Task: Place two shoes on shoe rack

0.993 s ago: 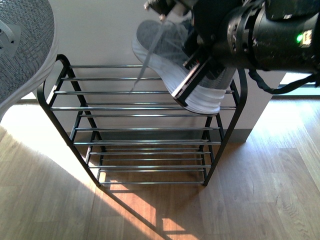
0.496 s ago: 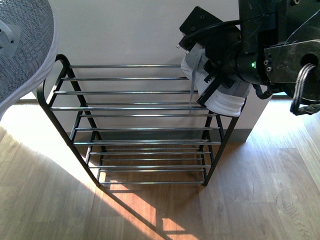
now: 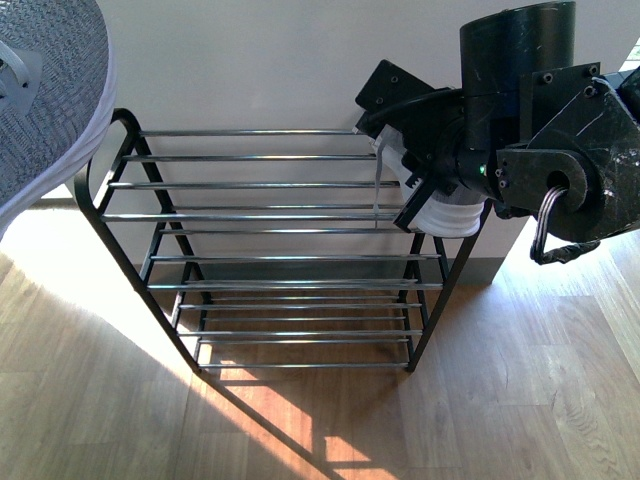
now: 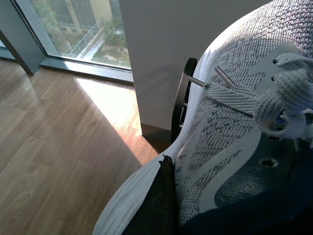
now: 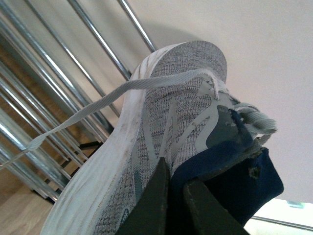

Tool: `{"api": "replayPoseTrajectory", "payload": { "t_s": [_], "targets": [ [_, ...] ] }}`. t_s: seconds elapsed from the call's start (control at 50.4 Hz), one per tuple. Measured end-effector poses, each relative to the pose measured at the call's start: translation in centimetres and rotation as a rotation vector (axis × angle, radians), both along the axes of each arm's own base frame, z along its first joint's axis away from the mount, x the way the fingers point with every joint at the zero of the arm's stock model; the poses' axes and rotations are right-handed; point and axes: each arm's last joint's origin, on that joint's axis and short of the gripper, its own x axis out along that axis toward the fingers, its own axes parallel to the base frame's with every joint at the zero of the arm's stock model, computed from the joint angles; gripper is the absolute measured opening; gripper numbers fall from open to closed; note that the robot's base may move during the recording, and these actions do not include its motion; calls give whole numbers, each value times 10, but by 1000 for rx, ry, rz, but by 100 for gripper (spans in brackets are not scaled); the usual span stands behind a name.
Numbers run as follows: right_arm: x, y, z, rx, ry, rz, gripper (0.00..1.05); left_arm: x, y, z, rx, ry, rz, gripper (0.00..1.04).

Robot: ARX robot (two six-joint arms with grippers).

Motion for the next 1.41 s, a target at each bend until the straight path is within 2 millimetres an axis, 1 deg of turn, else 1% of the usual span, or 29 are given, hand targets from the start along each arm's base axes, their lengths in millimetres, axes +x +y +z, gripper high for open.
{"api": "replayPoseTrajectory", "payload": {
  "t_s": [0.06, 0.139, 0.159, 0.218, 0.238, 0.258, 0.357, 0.377, 0.417, 0.437, 0.477, 0.516, 0.536, 0.596, 0.675, 0.715, 0.774, 0.834, 0.913, 0.933, 1.013, 1.112, 1.171, 1.251, 1.41],
  "targets": [
    [-2, 1, -1, 4, 9, 13, 15, 0, 0, 0, 0, 0, 1, 2],
    [-4, 2, 0, 19, 15, 18, 26, 0, 0, 0, 0, 0, 0, 2],
    [-5, 2, 1, 29, 17, 16, 28, 0, 0, 0, 0, 0, 0, 2],
    [-13, 1, 8, 71, 26, 13, 41, 0, 0, 0, 0, 0, 0, 2],
    [-15, 0, 10, 86, 29, 11, 44, 0, 0, 0, 0, 0, 0, 2],
    [-20, -2, 18, 114, 34, 5, 50, 0, 0, 0, 0, 0, 0, 2],
    [-39, -7, 45, 204, 53, -3, 67, 0, 0, 0, 0, 0, 0, 2],
    [-47, -10, 57, 251, 56, -5, 73, 0, 0, 0, 0, 0, 0, 2],
    [-56, -14, 69, 294, 60, -3, 79, 0, 0, 0, 0, 0, 0, 2],
    [-67, -18, 80, 333, 56, 3, 85, 0, 0, 0, 0, 0, 0, 2],
    [-83, -26, 95, 395, 55, 7, 93, 0, 0, 0, 0, 0, 0, 2],
    [-95, -32, 104, 436, 56, 8, 97, 0, 0, 0, 0, 0, 0, 2],
    [-107, -39, 112, 471, 55, 9, 96, 0, 0, 0, 0, 0, 0, 2],
    [-119, -47, 119, 499, 51, 6, 95, 0, 0, 0, 0, 0, 0, 2],
    [-140, -62, 131, 556, 46, -4, 96, 0, 0, 0, 0, 0, 0, 2],
    [-154, -72, 137, 595, 39, -20, 96, 0, 0, 0, 0, 0, 0, 2],
    [-168, -82, 144, 633, 29, -31, 96, 0, 0, 0, 0, 0, 0, 2],
    [-191, -99, 153, 693, -1, -48, 96, 0, 0, 0, 0, 0, 0, 2],
    [-208, -113, 160, 745, -33, -66, 96, 0, 0, 0, 0, 0, 0, 2],
    [-218, -120, 164, 771, -57, -70, 96, 0, 0, 0, 0, 0, 0, 2],
    [-239, -134, 170, 832, -126, -75, 96, 0, 0, 0, 0, 0, 0, 2],
    [-247, -139, 177, 863, -192, -93, 95, 0, 0, 0, 0, 0, 0, 2],
    [-248, -139, 173, 881, -282, -188, 86, 0, 0, 0, -1, 0, -2, 2],
    [-251, -142, 165, 890, -334, -276, 76, 0, 0, 0, -1, 0, -1, 2],
    [-259, -151, 152, 905, -343, -302, 55, 0, 0, 0, 2, -1, 5, 2]
  ]
}}
